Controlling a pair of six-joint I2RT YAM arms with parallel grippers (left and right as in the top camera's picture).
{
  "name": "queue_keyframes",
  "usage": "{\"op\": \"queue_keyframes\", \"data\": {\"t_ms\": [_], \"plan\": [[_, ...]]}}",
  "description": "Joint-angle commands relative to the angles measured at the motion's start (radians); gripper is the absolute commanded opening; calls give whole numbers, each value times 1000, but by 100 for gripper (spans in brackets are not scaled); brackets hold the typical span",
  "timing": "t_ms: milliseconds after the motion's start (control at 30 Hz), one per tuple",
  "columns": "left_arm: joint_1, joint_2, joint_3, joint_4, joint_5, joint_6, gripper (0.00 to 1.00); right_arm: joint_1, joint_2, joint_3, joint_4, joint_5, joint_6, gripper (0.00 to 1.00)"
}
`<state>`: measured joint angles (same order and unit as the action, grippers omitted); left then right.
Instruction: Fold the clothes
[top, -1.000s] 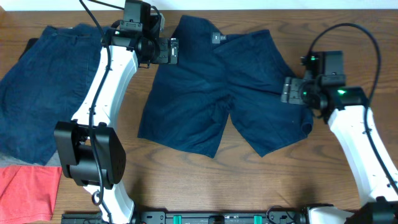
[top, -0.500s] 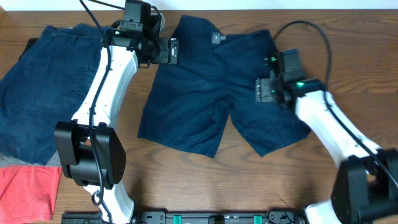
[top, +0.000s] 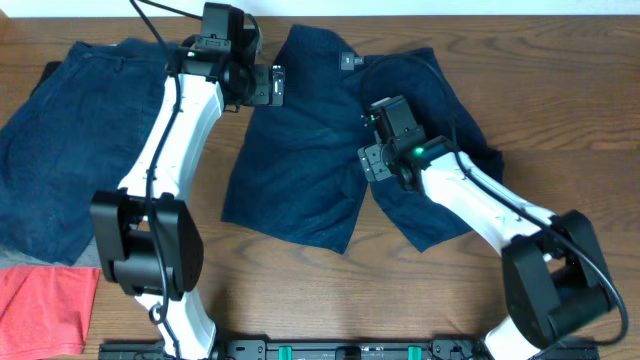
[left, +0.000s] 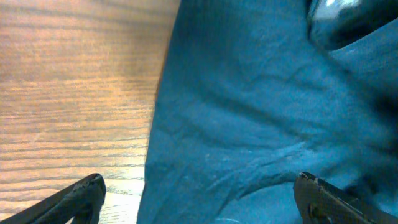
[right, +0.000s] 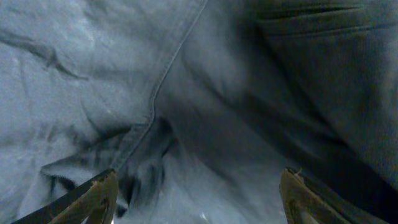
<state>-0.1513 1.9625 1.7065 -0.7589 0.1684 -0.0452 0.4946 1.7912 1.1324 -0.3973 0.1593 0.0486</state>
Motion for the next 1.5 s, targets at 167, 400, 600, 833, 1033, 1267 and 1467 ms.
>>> {"op": "queue_keyframes", "data": {"t_ms": [167,400,600,833,1033,1267,1467], "plan": [[4,161,-20,-82,-23,26,85,19,21,12,19,17,-21,82],[22,244,-22,-131,-29,31,86,19,21,12,8,14,-21,84],[61,303,-23,-149,-31,42,82,18,21,12,9,-3,-21,84],[66,314,-23,-186,-19,41,31,17,21,12,12,-3,-21,83],[66,314,-23,-286,11,33,6,17,21,12,13,-7,-21,83],[105,303,-23,-465,-6,-9,6,17,21,13,11,-59,-20,82],[197,276,-23,-593,-89,-96,6,18,19,52,-43,-90,6,80]]}}
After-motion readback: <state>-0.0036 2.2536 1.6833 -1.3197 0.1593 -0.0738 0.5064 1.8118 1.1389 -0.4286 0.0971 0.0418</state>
